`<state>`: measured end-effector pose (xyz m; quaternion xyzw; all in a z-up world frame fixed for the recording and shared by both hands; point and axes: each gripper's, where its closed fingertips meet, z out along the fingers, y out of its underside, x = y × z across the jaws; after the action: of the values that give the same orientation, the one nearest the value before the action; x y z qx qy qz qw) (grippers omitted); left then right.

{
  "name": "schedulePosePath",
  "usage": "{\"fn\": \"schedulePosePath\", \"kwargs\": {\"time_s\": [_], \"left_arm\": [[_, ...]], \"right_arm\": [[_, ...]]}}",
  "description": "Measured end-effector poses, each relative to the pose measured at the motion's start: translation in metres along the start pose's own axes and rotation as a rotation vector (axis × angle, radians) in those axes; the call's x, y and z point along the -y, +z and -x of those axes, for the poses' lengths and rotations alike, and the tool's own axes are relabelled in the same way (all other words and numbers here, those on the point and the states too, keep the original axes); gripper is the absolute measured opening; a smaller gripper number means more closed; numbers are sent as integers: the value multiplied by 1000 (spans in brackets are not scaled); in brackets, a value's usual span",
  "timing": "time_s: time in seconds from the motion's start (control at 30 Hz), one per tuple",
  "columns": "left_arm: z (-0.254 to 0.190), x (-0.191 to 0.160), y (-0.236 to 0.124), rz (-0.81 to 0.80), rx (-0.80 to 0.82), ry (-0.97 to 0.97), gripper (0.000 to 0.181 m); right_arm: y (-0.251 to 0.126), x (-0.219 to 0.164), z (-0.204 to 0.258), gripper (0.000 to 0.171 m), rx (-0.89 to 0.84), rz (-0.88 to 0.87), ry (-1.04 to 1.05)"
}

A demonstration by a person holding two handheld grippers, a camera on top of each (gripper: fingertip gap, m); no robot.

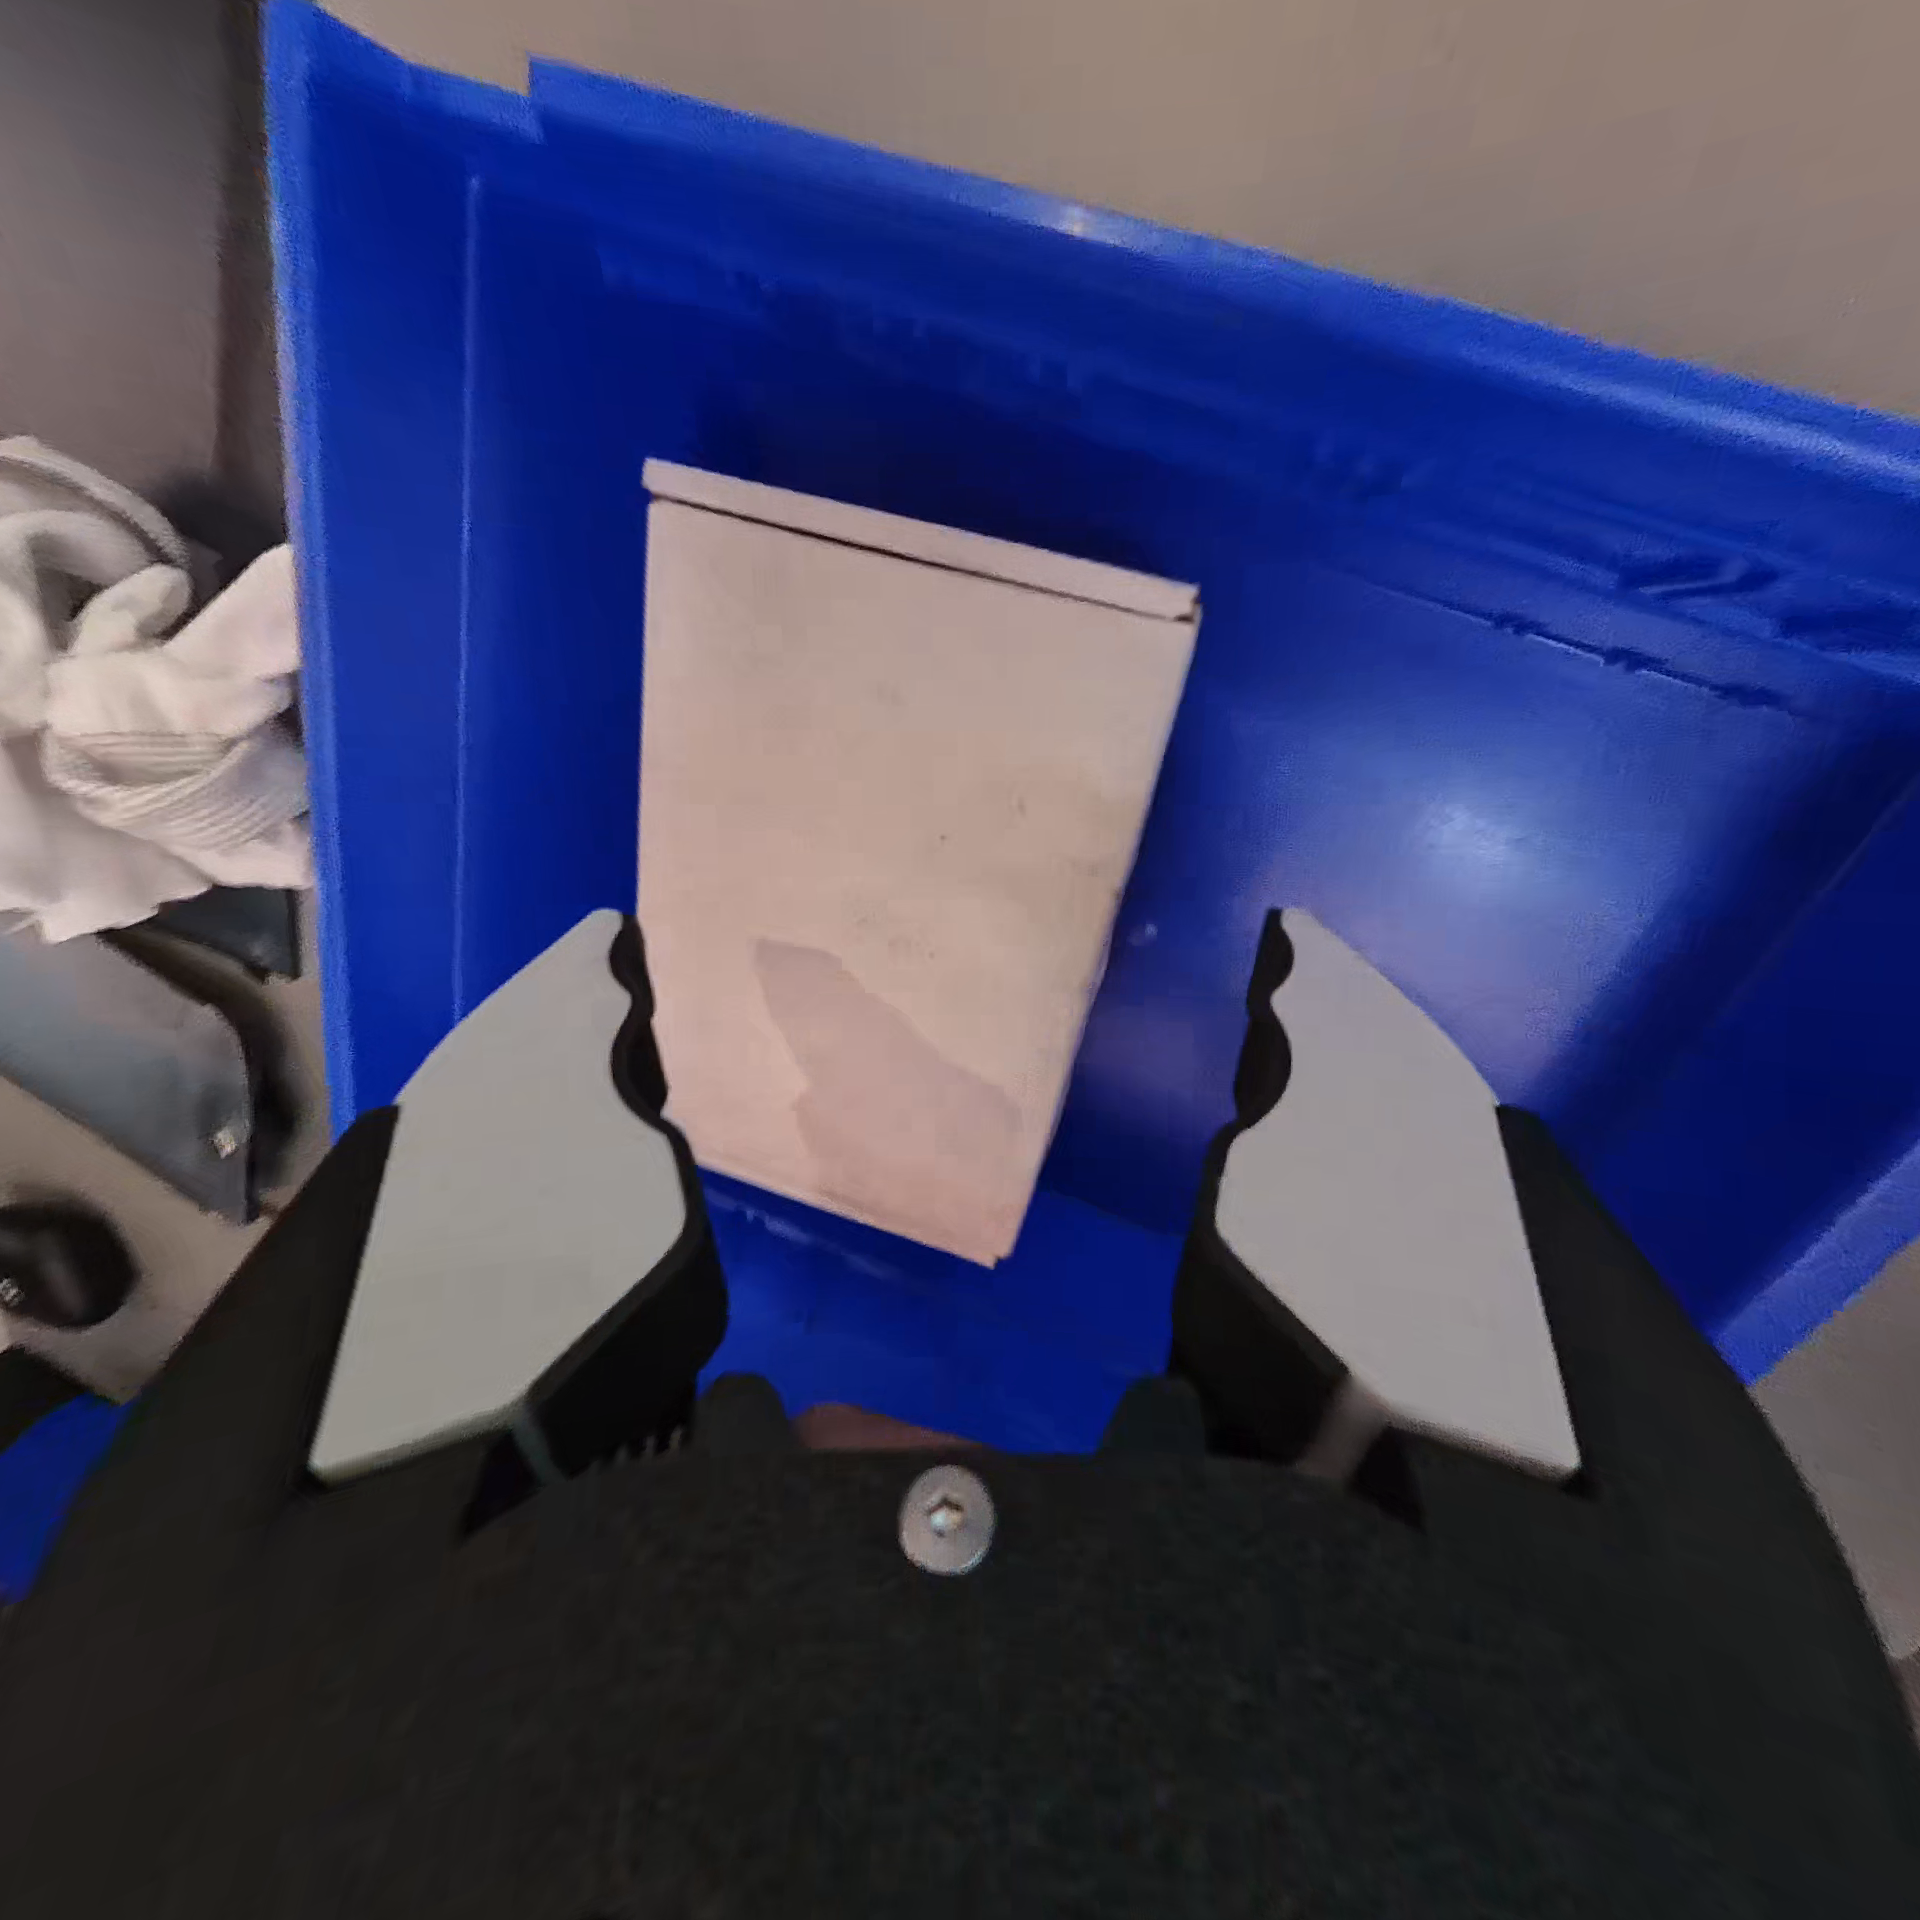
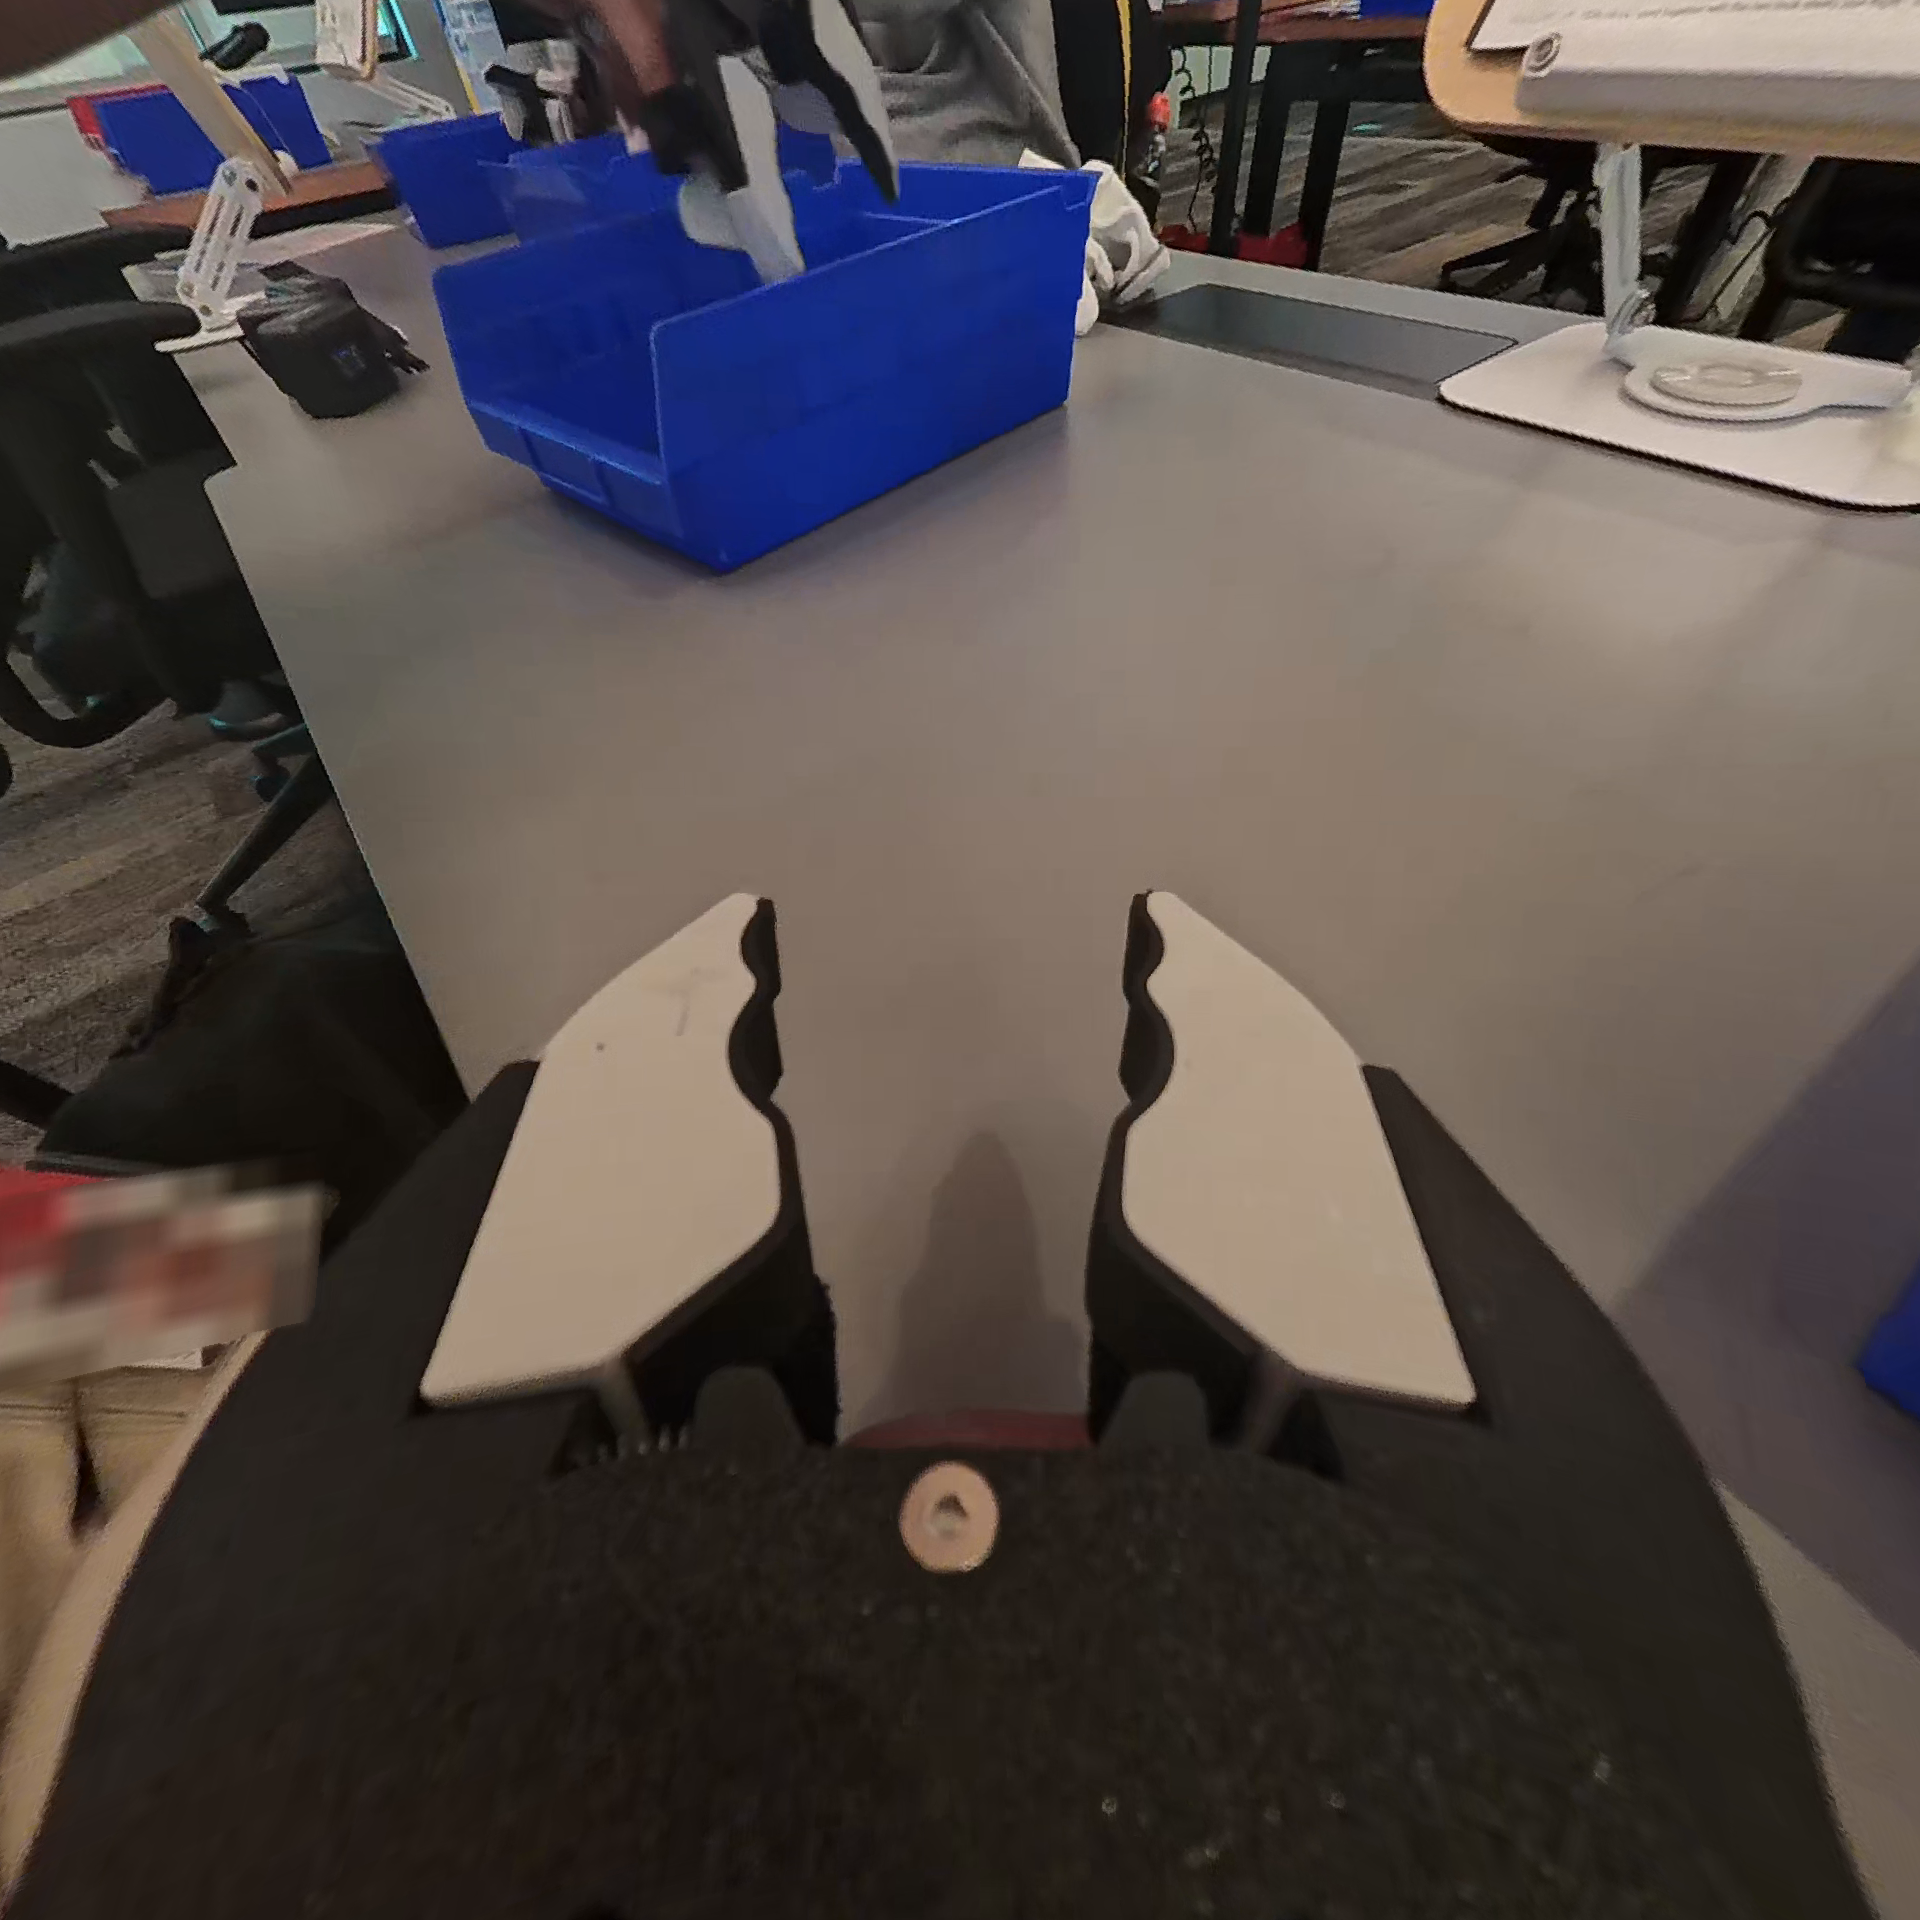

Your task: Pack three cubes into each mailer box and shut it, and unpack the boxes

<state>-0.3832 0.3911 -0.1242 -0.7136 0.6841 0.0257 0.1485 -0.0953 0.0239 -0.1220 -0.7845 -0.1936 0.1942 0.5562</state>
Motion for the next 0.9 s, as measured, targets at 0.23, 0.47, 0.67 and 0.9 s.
{"fn": "schedulePosePath", "kwargs": {"time_s": [0.23, 0.47, 0.67, 0.9], "left_arm": [[10, -10, 41, 113, -76, 74, 121], [9, -18, 66, 124, -132, 69, 141], [10, -28, 68, 193, -54, 155, 140], [0, -31, 53, 184, -66, 112, 139]], "right_arm": [[2, 14, 4, 56, 29, -104, -105], [9, 11, 1, 56, 88, -87, 21], [11, 10, 1, 55, 94, -77, 37], [11, 8, 7, 54, 87, -59, 10]]}}
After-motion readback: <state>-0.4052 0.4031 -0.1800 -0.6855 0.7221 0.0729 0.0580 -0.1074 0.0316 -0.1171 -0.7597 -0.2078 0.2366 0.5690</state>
